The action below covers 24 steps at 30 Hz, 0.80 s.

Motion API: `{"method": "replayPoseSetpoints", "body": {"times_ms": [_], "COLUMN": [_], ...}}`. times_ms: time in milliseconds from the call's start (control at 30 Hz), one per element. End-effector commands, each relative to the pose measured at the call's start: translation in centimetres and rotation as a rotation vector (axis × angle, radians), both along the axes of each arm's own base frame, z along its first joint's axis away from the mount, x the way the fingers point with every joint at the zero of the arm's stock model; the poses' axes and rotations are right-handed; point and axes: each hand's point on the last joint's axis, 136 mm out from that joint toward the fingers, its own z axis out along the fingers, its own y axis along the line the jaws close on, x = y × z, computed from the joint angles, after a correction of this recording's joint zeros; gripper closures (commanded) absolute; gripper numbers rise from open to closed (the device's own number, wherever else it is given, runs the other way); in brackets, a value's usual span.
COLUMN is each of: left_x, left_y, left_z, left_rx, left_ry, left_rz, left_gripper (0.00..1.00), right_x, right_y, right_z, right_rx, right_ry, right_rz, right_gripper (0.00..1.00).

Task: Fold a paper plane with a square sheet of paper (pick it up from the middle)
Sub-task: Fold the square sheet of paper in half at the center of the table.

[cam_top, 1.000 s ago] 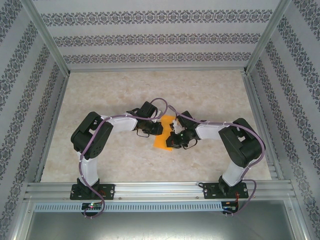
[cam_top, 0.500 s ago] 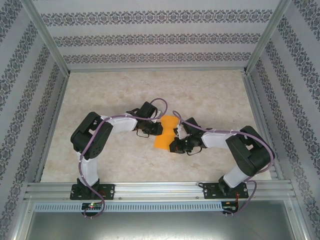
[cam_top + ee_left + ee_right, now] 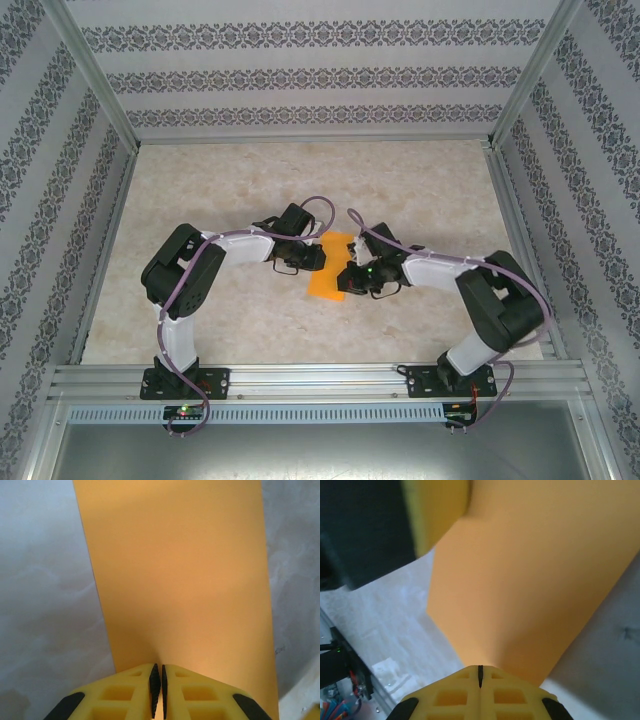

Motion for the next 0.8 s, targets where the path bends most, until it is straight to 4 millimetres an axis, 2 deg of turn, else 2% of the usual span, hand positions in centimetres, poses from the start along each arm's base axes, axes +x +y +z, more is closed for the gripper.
{"method": "replayPoseSetpoints", "body": {"times_ms": [0,233,300,400,500,633,767], "left_x": [-4.4,-4.4,-4.4,-4.6,-4.5,-4.3,-4.2], "left_y": [5.2,5.3,5.3,5.2,4.9,4.7,4.6], "left_z": [-5.4,-5.3,-5.2,-5.3,-5.1,-4.8,-4.5], "left_rx": [0.211,0.209,0.209,0.202,0.190,0.183,0.178], "left_ry": [0.194,0.192,0.191,0.198,0.202,0.195,0.189], "left_rz": [0.025,0.028,0.025,0.020,0.019,0.018,0.018], "left_gripper": [0.83,0.83,0.83,0.83,0.83,0.83,0.83], "right_x": [0.1,-2.8,-3.6,-3.5,-2.4,0.7,3.6], "right_y": [-0.5,-3.2,-4.1,-4.6,-4.3,-4.0,-4.8], "right_z": [-1.3,-3.3,-3.3,-2.4,-0.8,2.0,2.9], "right_rx": [-0.053,-0.158,-0.173,-0.156,-0.107,-0.001,0.015], "right_ry": [0.020,0.080,0.086,0.064,0.026,-0.043,-0.068], "right_rz": [0.019,0.032,0.026,0.005,-0.028,-0.120,-0.194], "right_gripper": [0.98,0.98,0.98,0.97,0.96,0.90,0.79]}}
